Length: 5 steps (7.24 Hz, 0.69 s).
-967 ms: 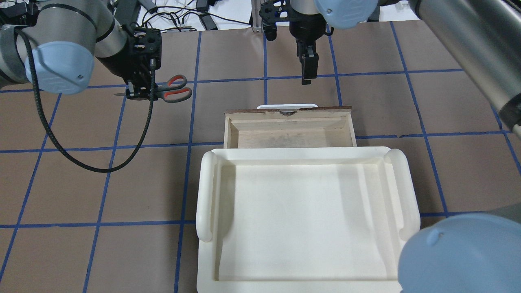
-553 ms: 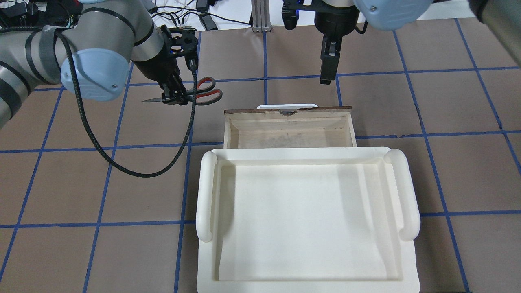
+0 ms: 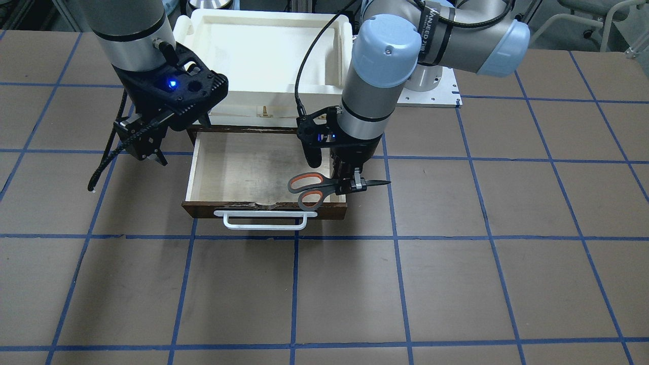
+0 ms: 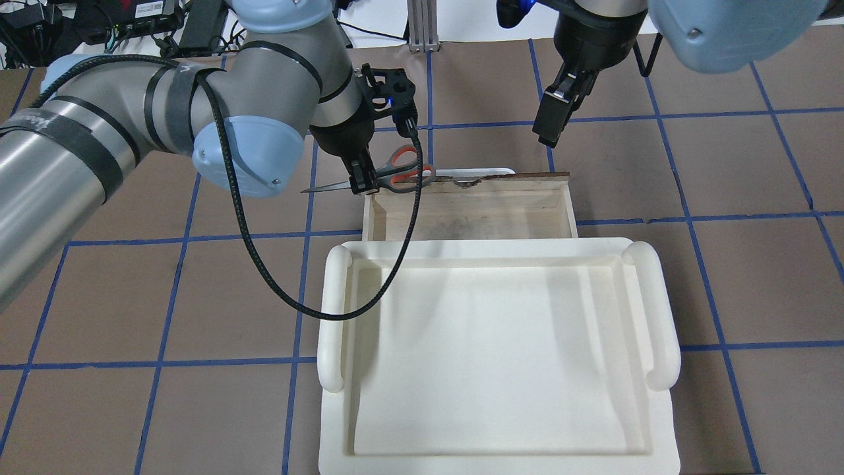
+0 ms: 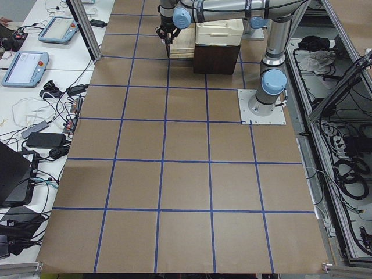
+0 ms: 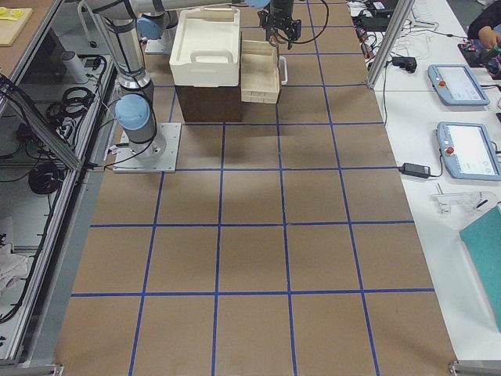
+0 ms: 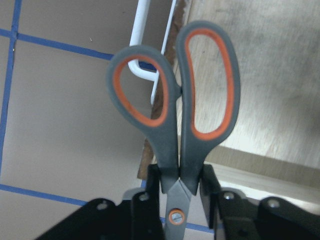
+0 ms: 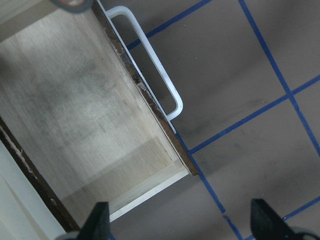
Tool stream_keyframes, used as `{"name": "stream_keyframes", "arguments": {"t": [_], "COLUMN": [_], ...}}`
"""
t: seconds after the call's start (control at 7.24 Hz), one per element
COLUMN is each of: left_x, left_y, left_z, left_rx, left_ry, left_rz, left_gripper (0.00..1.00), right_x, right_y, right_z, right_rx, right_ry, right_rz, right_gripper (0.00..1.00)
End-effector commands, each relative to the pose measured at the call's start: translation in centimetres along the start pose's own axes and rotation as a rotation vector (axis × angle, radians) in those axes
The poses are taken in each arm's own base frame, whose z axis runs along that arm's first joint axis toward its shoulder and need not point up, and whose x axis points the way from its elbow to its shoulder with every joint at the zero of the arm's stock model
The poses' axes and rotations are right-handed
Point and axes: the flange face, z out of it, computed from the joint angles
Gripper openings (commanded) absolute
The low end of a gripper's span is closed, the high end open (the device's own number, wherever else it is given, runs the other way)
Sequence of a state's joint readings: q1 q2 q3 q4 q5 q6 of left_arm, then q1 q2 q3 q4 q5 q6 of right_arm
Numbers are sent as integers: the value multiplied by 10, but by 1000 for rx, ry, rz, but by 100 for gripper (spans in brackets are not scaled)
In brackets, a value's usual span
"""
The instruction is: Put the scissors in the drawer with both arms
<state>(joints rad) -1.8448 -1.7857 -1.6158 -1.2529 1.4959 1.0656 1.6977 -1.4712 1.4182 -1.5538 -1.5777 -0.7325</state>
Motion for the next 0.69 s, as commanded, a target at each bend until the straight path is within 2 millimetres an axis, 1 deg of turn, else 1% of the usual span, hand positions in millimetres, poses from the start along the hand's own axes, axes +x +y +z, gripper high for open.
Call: {"name": "stream_keyframes", "arguments": {"t": [0.0,0.14,0.28,0.41,0.55], "left_x": [30,44,60,64,65], "left_y": [-28,-44,-60,-63,-65], "left_z": [-2,6,11,16,22], "left_rx": [8,2,-7,-10,-11], "left_ry": [2,12,15,21,32], "left_rz": [-19,-35,-12,-10,-21], "left_gripper": [0,0,0,0,0], "right_x": [-14,-15,-18,-19,-17], "right_y": [17,20,24,26,30], "right_z": [-15,-20,-28,-31,-33], "right_rx": [12,16,29,35,31], "right_ry": [13,29,35,38,64], "right_rz": [277,373,507,600,656], "right_gripper": [100,100,100,100,100]}}
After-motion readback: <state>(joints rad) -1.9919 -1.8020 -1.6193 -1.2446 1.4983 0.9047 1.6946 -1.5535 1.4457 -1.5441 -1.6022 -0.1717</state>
